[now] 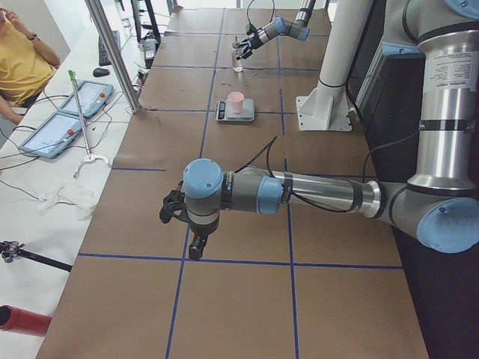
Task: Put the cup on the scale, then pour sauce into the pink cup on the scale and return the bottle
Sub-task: 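Grasp the glass bottle with the right gripper and lift it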
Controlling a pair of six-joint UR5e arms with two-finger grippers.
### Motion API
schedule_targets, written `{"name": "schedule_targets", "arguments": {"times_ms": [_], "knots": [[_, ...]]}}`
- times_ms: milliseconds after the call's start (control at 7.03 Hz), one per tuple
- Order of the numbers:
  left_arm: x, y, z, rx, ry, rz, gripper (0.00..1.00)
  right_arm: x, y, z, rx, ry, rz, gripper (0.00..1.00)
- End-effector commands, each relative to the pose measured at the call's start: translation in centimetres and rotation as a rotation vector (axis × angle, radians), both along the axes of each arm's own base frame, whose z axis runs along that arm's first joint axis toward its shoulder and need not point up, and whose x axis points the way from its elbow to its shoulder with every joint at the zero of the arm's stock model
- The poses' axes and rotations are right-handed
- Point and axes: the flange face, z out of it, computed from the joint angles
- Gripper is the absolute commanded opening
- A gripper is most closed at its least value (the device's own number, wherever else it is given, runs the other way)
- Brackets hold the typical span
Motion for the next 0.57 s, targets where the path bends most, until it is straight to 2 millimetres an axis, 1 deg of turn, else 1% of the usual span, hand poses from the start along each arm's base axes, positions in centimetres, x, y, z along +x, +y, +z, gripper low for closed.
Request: {"name": "schedule_targets", "arguments": {"times_ms": [0, 142, 285, 427], "knots": [[0.0, 0.0, 0.01, 0.0, 0.0, 0.0, 1.0, 0.08, -0.26, -0.24, 0.003, -0.002, 0.005, 1.0], [0.0, 0.0, 0.01, 0.0, 0.0, 0.0, 1.0, 0.19, -0.37, -0.24, 0.005, 0.001, 0.006, 0.99], [0.0, -0.01, -0.01, 0.001, 0.0, 0.0, 1.0, 0.19, -0.37, -0.24, 0.005, 0.001, 0.006, 0.56], [0.0, 0.0, -0.07, 0.001, 0.0, 0.0, 1.0, 0.41, -0.57, -0.38, 0.007, 0.002, 0.009, 0.01]]}}
